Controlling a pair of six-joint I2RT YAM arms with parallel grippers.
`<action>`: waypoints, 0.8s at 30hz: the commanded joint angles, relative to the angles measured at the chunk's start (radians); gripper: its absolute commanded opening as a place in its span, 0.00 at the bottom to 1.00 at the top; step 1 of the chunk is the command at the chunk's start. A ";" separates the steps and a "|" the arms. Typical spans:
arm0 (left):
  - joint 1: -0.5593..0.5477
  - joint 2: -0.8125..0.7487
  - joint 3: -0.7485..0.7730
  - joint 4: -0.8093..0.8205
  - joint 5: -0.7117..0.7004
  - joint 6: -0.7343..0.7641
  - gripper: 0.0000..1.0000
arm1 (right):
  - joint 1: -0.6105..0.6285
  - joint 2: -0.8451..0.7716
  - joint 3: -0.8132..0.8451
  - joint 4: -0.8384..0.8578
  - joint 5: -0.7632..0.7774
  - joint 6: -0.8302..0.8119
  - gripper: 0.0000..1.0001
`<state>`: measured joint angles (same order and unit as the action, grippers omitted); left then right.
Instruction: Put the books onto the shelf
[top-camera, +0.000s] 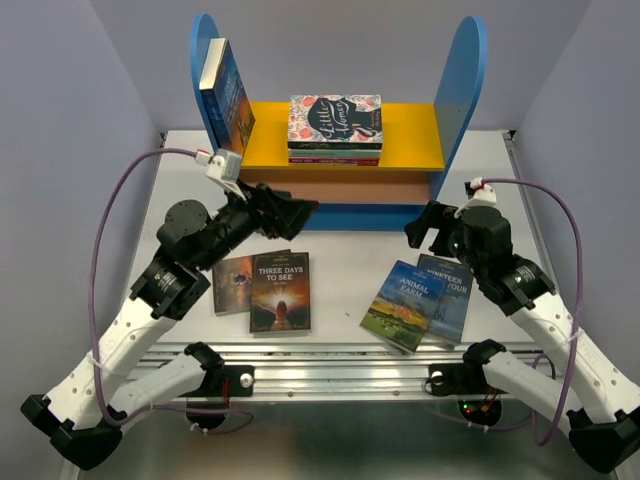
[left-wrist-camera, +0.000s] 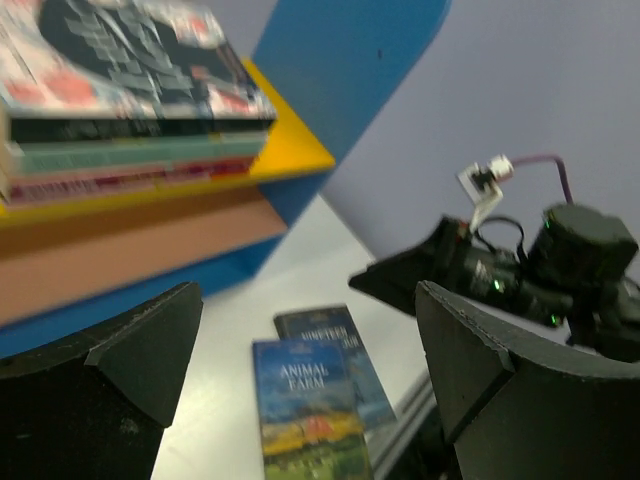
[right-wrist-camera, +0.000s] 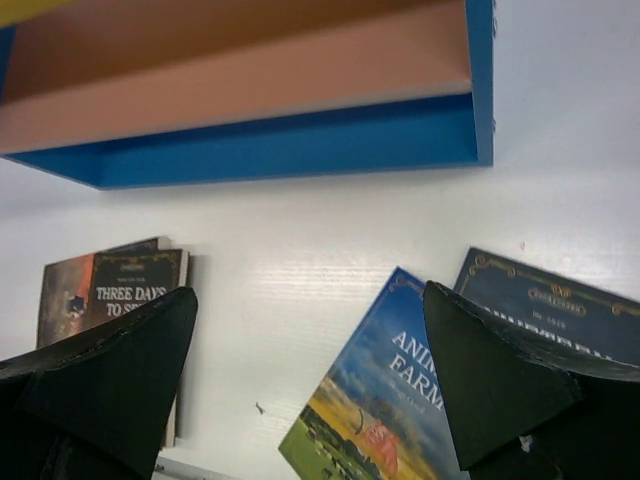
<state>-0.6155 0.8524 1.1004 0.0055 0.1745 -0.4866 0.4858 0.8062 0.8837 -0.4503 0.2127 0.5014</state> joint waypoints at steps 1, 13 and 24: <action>-0.056 -0.069 -0.108 -0.036 0.060 -0.072 0.99 | 0.002 0.033 0.023 -0.160 0.030 0.098 1.00; -0.208 0.089 -0.321 -0.092 0.039 -0.147 0.99 | 0.002 0.037 -0.101 -0.314 0.099 0.295 1.00; -0.219 0.620 -0.215 0.205 0.341 -0.050 0.99 | 0.002 0.022 -0.238 -0.262 0.068 0.422 1.00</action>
<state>-0.8333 1.3640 0.7898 0.0803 0.3672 -0.6064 0.4858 0.8551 0.6876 -0.7486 0.2699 0.8497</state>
